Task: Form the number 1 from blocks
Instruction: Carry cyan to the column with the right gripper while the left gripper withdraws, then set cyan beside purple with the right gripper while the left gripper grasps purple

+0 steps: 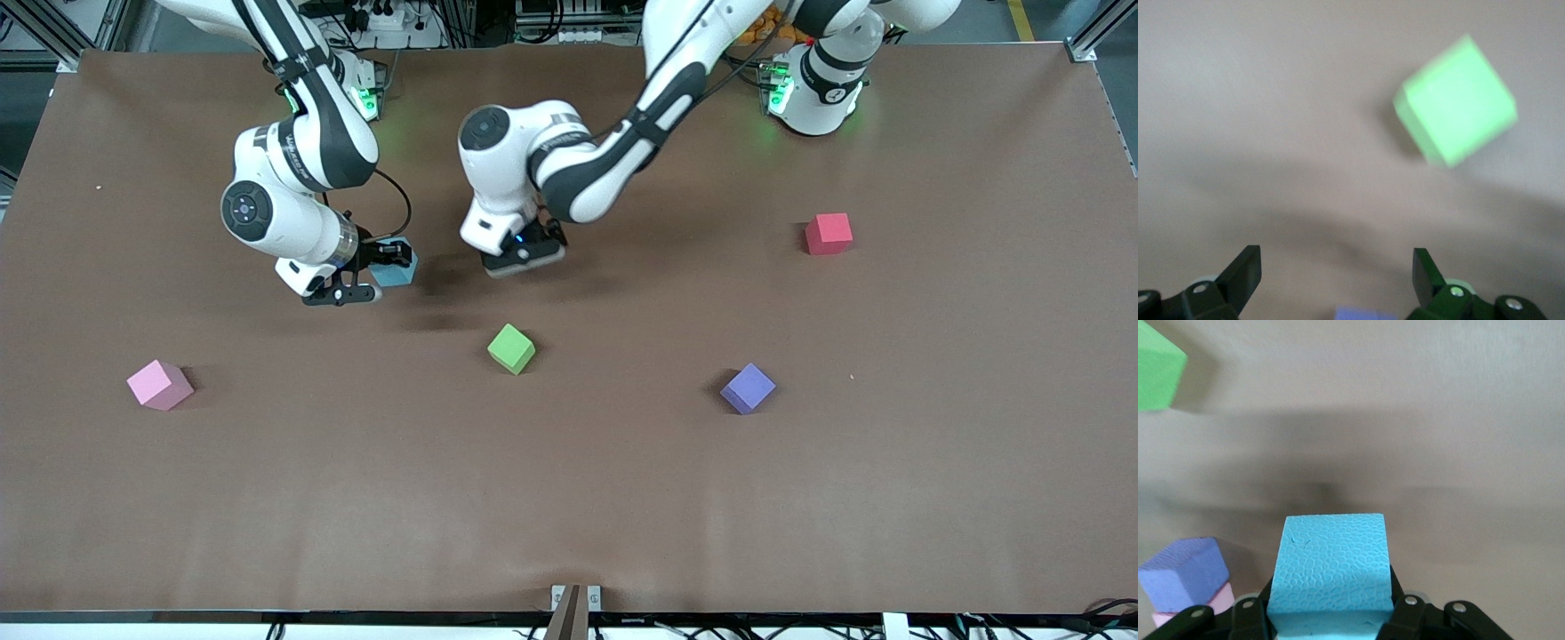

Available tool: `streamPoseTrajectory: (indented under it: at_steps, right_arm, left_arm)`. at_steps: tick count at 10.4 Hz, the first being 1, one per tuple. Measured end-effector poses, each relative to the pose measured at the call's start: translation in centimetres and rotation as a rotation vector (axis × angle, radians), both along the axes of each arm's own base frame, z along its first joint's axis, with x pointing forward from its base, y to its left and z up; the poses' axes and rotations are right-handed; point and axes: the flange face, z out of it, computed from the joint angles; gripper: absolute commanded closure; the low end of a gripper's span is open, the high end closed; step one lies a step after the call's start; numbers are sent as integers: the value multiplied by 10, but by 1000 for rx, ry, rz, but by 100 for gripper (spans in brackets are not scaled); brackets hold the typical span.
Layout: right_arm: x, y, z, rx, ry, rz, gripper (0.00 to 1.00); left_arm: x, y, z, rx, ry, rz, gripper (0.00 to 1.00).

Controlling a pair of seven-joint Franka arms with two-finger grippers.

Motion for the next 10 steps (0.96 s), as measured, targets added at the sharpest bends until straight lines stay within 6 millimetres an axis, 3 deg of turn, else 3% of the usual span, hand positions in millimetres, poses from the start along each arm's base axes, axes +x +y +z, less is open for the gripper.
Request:
streamPoseTrajectory:
  at_steps: [3,6,7,8,10]
  right_arm:
    - [8,50,7,-13,-29,36,45]
    - [-2,127,-2,-75,-34,23,45]
    - [-6,146,-6,-86,-35,27,45]
    - [-11,161,-12,-98,-33,25,45]
    - [-21,185,-25,-113,-49,2,45]
  left_arm:
    - [111,98,40,-37,-31,210,0]
    - [181,205,59,-17,19,346,0]
    - [192,226,57,-17,29,363,0]
    - [194,233,53,-13,37,371,0]
    - [187,226,46,-7,50,359,0]
